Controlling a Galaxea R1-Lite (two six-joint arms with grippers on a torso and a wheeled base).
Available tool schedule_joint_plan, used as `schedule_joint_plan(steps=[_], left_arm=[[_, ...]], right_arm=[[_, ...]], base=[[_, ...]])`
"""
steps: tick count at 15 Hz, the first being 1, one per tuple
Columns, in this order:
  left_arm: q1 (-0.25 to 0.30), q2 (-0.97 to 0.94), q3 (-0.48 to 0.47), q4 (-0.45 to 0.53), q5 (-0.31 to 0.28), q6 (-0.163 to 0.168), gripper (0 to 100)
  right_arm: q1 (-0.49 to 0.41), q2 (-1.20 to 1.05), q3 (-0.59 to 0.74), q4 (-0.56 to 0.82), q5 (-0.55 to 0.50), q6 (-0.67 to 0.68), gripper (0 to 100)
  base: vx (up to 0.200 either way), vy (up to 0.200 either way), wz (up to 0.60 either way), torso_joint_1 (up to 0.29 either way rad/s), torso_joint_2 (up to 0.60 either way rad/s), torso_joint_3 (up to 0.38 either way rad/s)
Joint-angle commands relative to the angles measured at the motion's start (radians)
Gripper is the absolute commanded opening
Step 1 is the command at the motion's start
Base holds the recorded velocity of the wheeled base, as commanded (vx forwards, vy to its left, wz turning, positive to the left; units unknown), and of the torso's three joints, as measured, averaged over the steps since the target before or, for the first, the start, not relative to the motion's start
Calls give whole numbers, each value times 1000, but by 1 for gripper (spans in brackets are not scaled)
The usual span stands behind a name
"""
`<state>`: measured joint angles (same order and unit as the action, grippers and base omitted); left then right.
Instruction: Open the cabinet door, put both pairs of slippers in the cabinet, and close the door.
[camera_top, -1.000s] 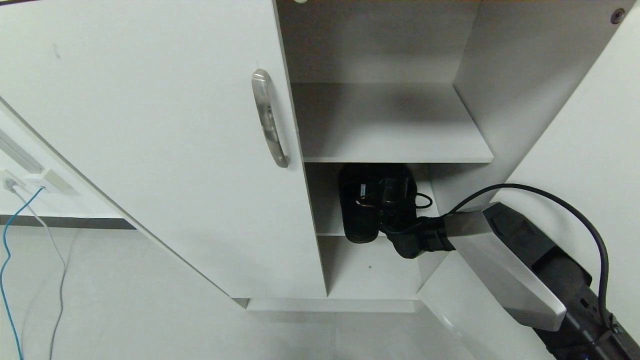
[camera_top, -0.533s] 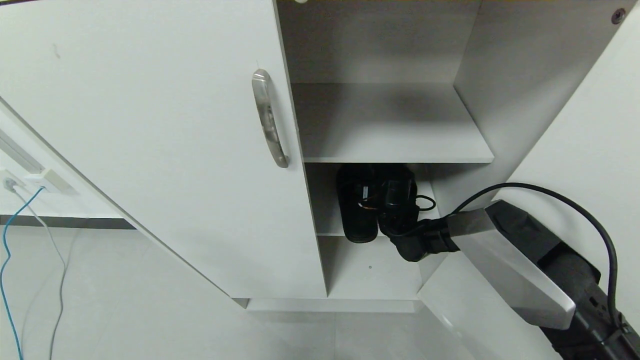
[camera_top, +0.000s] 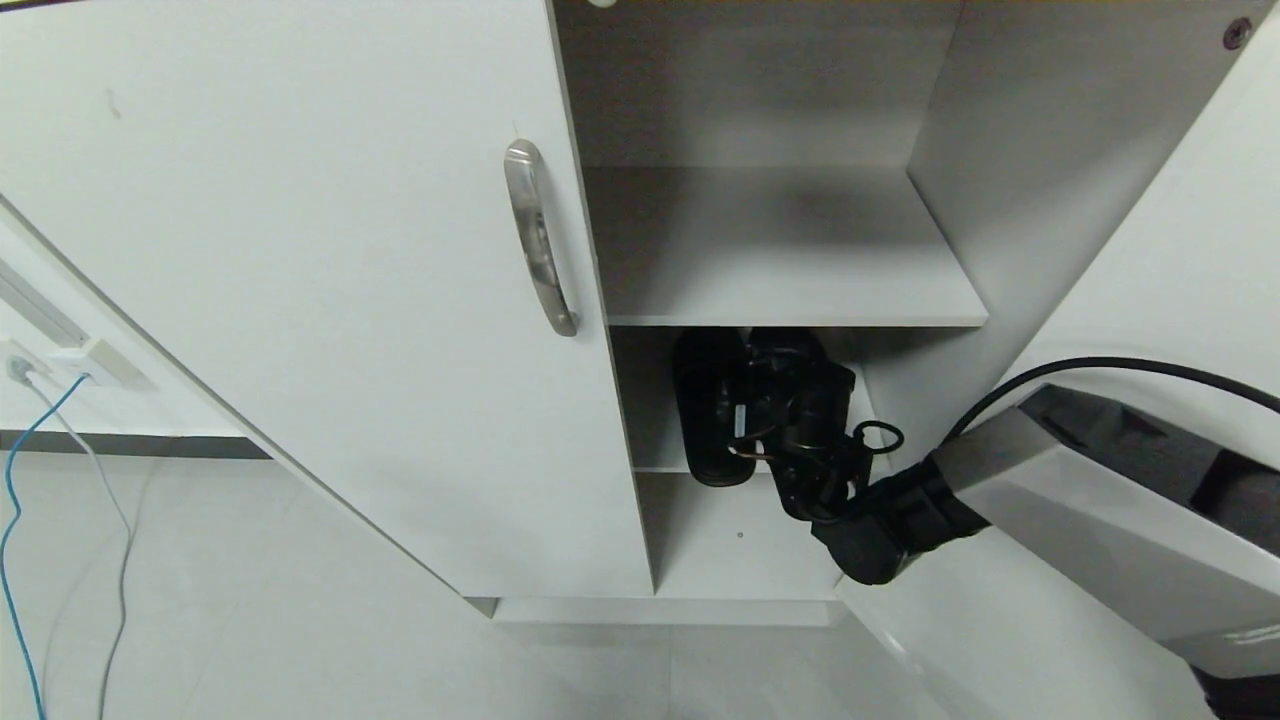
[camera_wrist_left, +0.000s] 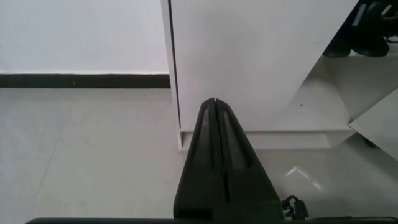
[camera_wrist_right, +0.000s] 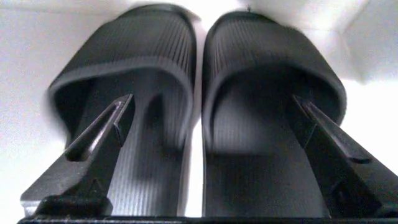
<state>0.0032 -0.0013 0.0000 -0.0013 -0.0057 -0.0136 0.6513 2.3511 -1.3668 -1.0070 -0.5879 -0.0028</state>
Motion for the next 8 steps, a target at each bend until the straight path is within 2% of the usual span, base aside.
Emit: schedule_joint_plan(steps=[1,4,8], left_arm=[[0,1,0,0,0,0,0],[0,1,0,0,0,0,0],[1,1,0,0,0,0,0]], right_arm=[[37,-153,184,-36,-10,4,100],[76,-231,385,-122,-38,6,100],[100,-265,428,-140,-40,4,100]], base=[[0,0,0,0,0,0],[0,0,0,0,0,0],[0,0,0,0,0,0]])
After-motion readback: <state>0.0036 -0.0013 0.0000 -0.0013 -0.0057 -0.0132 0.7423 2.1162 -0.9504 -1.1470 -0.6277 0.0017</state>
